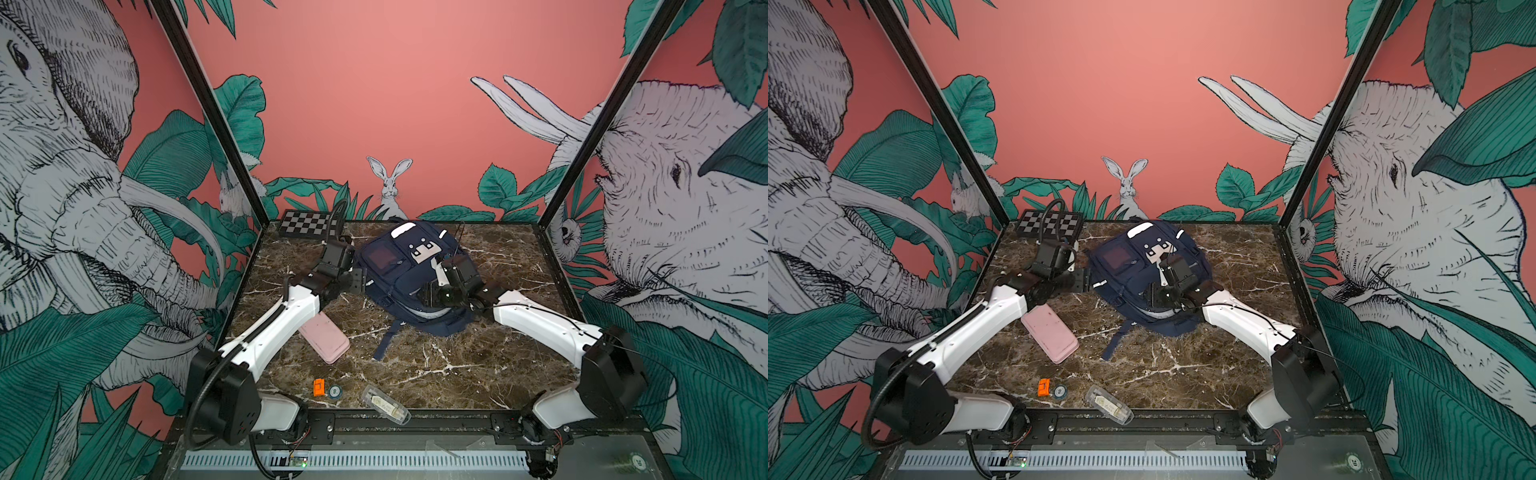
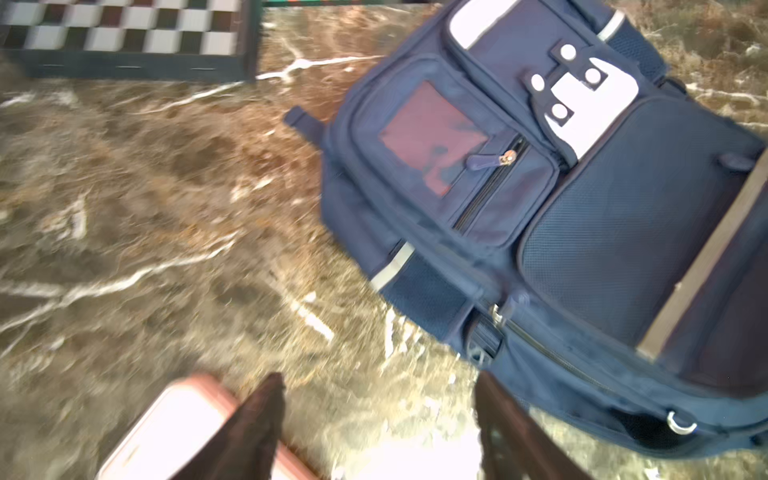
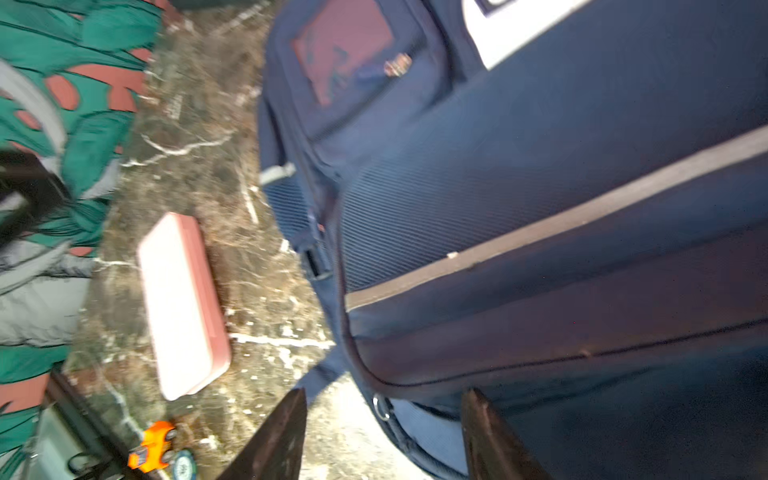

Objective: Pack books, pencil case, and school supplies into a backpack
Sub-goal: Rotate the student bag at the center of the table, then pick up the pencil case from the middle-left of the table.

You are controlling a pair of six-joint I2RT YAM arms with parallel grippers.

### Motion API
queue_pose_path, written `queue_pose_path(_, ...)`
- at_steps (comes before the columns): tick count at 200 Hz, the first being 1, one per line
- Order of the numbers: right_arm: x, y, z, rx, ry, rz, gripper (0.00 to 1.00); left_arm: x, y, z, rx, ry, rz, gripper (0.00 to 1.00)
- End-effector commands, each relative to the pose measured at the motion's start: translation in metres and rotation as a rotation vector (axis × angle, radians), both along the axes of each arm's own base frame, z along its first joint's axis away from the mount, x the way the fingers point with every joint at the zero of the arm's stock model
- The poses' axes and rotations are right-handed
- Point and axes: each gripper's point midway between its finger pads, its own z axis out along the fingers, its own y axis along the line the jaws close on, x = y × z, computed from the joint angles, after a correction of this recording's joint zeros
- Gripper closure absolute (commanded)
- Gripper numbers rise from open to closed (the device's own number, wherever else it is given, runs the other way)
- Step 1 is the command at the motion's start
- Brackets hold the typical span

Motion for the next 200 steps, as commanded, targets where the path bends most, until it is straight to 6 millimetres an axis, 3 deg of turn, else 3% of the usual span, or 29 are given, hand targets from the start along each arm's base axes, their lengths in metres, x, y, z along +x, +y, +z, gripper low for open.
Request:
queue_pose_path(1,-0.006,0.034,0.010,0.066,-0.001,0.116,0.41,-0.045,0.033,-0.031,0.026,0.148,0.151,0.21)
queue_pose_path(19,-0.010,0.059,0.015,0.102,0.001,0.184,0.41,-0.070,0.047,-0.038,-0.004,0.174,0.215,0.19)
queue_pose_path(22,-0.010,0.064,0.007,0.095,0.020,0.194,0.41,-0.073,0.049,-0.039,-0.014,0.173,0.225,0.19)
queue_pose_path(38,-0.014,0.078,0.003,0.087,0.035,0.222,0.41,-0.087,0.058,-0.040,-0.043,0.154,0.260,0.19)
queue_pose_path(76,-0.020,0.087,-0.011,0.103,0.068,0.248,0.41,-0.114,0.084,-0.049,0.003,0.176,0.343,0.19)
queue_pose_path(97,-0.035,0.122,-0.001,0.201,0.086,0.365,0.41,-0.125,0.089,-0.060,-0.026,0.195,0.393,0.19)
queue_pose_path(121,-0.055,0.163,-0.003,0.269,0.153,0.521,0.41,-0.136,0.093,-0.072,-0.078,0.223,0.456,0.18)
queue_pose_path(164,-0.057,0.198,-0.021,0.313,0.217,0.598,0.40,-0.138,0.107,-0.096,-0.233,0.224,0.568,0.18)
queue_pose_path(200,-0.054,0.220,-0.031,0.315,0.248,0.638,0.40,-0.125,0.100,-0.130,-0.472,0.261,0.602,0.24)
